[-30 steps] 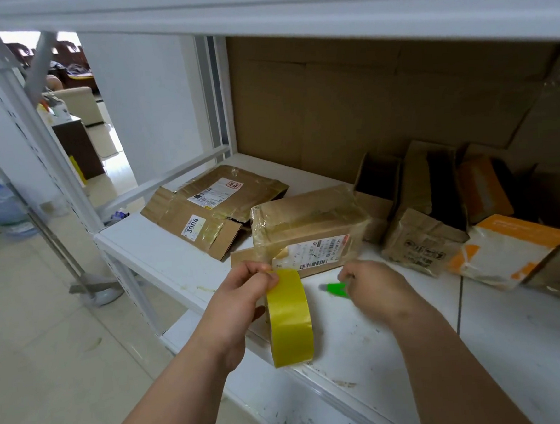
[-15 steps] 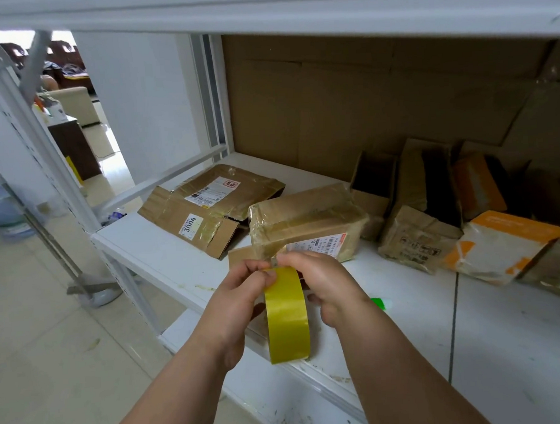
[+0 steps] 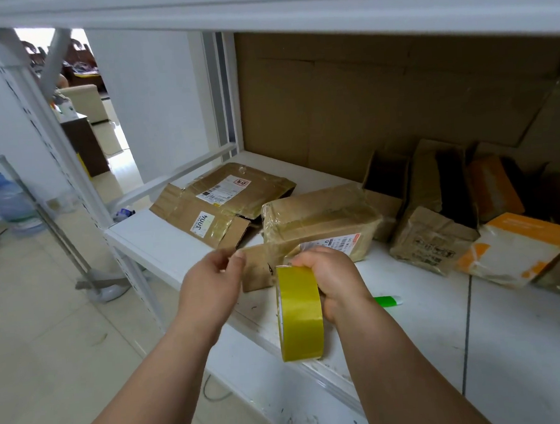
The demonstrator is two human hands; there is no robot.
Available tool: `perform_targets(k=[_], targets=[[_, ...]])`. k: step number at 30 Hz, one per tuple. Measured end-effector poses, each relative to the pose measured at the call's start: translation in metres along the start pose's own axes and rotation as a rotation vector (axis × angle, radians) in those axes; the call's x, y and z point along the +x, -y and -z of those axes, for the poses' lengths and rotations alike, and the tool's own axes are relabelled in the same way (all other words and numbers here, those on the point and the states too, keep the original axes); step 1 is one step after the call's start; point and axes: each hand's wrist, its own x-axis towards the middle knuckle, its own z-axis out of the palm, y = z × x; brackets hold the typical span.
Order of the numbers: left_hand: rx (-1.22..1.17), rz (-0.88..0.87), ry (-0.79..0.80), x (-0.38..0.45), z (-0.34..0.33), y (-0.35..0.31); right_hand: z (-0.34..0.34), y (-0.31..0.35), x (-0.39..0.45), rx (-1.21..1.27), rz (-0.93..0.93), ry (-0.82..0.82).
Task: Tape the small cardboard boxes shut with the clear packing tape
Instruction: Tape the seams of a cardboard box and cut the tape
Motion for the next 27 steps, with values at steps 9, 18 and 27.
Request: perform_targets(k=[9,18,27], targets=[[0.557,-0.47,0.287,0.041,-0.03,-0.024,0.0,-0.003,-0.006,-0.033,0.05,-0.021],[0.413,-0.449,0.218,0.052,-0.027,-0.01,0.008,-0.001,-0.011,-0.069,0.094,-0.063],[0.589,-0.641,0.129,0.052,-0.032,-0.004,0.012,-0.004,-0.014,0.057,0.007,-0.063]])
